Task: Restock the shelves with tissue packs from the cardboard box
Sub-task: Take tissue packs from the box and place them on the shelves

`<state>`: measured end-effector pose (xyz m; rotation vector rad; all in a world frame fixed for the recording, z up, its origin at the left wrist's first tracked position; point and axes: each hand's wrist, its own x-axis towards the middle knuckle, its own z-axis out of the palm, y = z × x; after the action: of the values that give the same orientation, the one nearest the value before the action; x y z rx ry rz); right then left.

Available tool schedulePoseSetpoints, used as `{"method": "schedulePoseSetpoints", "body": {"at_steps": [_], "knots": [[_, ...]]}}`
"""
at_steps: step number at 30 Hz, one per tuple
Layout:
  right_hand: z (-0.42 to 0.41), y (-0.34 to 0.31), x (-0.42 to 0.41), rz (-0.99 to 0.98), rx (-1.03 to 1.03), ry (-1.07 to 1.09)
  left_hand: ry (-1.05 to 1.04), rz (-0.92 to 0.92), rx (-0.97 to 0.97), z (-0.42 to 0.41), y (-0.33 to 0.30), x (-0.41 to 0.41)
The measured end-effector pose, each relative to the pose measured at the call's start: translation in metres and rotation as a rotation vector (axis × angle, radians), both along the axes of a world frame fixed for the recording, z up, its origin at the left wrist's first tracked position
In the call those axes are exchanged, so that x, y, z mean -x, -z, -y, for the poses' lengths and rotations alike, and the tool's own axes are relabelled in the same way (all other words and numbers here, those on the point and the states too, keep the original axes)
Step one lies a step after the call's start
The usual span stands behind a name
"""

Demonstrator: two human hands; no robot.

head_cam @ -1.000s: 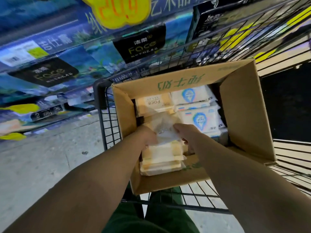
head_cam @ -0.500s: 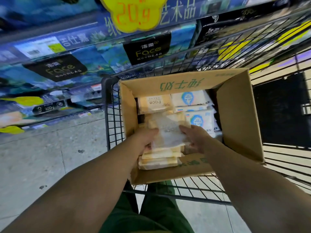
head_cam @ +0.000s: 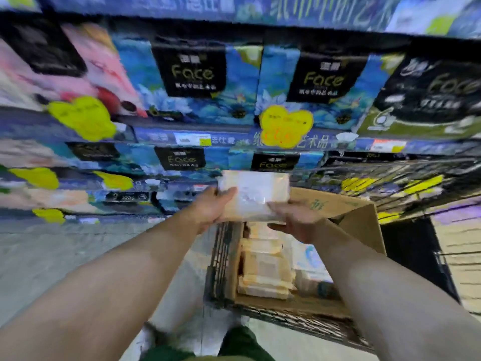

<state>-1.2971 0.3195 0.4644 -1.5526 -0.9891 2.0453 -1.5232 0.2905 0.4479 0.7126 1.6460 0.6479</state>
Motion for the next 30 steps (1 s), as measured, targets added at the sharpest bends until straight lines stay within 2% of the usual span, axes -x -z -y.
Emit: {"method": "schedulePoseSetpoints", "body": {"at_steps": [4,8,14,17,20,30], "knots": [[-0.001,-0.040,0.124,0.006,-0.091,-0.149,-0.245,0.019,-0.132,0.035,-0.035,0.107],[0.034,-0.064,0.288,-0.052,-0.193,-0.342,-0.408,0.038,-0.261,0.111,-0.056,0.255],[0.155,-0.098,0.550,-0.237,-0.295,-0.617,-0.671,-0.061,-0.412,0.285,-0.108,0.480],[0.211,-0.125,0.655,-0.333,-0.308,-0.783,-0.750,-0.127,-0.489,0.363,-0.141,0.565],[0.248,-0.146,0.743,-0.407,-0.409,-0.925,-0.825,-0.184,-0.584,0.420,-0.167,0.632],[0.286,-0.176,1.009,-0.498,-0.578,-1.102,-1.061,-0.309,-0.623,0.480,-0.194,0.841]]}}
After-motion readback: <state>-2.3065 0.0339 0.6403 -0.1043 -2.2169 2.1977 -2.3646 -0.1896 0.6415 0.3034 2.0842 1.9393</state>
